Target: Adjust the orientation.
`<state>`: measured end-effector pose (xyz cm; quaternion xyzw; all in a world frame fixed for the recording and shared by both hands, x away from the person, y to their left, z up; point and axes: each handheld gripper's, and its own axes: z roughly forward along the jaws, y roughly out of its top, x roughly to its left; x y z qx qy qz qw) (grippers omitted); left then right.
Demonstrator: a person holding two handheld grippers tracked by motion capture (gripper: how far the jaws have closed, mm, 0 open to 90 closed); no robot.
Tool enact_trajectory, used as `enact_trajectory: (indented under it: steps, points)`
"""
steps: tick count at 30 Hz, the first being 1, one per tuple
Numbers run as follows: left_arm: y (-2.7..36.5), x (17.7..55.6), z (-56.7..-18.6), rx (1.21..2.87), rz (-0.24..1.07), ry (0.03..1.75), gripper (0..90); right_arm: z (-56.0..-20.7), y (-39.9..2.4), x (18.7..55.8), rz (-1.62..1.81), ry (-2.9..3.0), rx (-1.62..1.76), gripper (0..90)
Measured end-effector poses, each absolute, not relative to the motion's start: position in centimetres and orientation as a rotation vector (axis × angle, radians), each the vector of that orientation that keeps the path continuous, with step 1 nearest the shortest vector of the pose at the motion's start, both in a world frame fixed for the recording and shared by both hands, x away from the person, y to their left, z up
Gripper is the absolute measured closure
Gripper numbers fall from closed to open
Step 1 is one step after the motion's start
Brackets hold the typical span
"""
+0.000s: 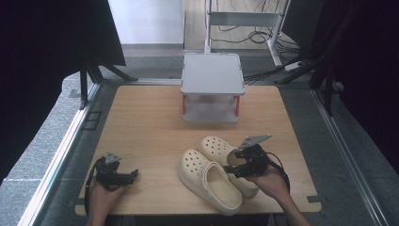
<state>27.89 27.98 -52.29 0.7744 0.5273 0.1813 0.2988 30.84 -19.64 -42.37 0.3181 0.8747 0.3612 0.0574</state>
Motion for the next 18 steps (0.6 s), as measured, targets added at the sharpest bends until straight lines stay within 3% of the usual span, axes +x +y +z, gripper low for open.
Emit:
enact_trajectory:
  steps: [11, 18]
  points:
    - [28.0, 27.9, -52.3, 2.054, 0.482, 1.401, 0.0, -44.5, -17.0, 30.6, 1.051, 2.727, 0.92, 16.7]
    - [28.0, 27.9, -52.3, 2.054, 0.482, 1.402, 0.0, -45.8, -15.0, 31.2, 0.938, 2.713, 0.886, 26.0]
